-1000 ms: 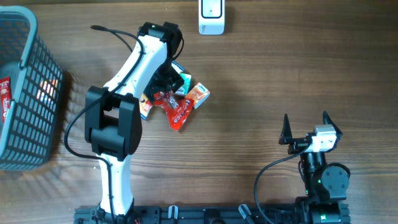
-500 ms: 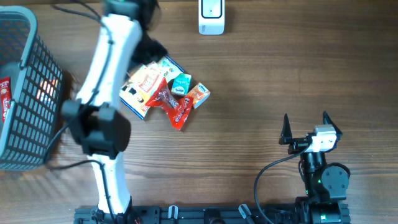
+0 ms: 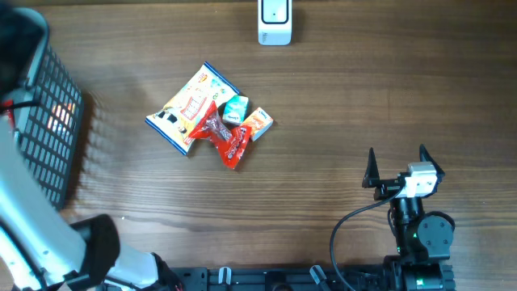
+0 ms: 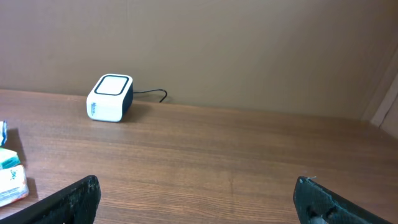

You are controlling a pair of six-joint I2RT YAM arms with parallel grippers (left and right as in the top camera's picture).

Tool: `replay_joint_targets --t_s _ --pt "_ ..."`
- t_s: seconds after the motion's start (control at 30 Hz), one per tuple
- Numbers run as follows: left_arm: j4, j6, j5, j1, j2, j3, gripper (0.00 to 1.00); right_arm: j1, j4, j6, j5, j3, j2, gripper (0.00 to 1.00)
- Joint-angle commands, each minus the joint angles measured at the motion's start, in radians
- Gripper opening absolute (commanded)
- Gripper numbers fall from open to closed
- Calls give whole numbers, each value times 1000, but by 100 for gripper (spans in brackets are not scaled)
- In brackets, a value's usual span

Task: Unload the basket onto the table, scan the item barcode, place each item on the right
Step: 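Swing the left gripper back over the basket and lower it inside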

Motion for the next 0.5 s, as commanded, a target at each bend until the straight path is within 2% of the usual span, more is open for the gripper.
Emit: replay_joint_targets --t_s 0.0,0.13,0.47 --pt "45 -42 28 200 65 -6 100 -4 6 -10 -2 -1 -5 100" --pt "105 -32 124 306 134 -6 100 -4 6 -10 -2 -1 -5 100" --pt "171 -31 127 402 393 -6 99 -4 6 -10 -2 -1 -5 100"
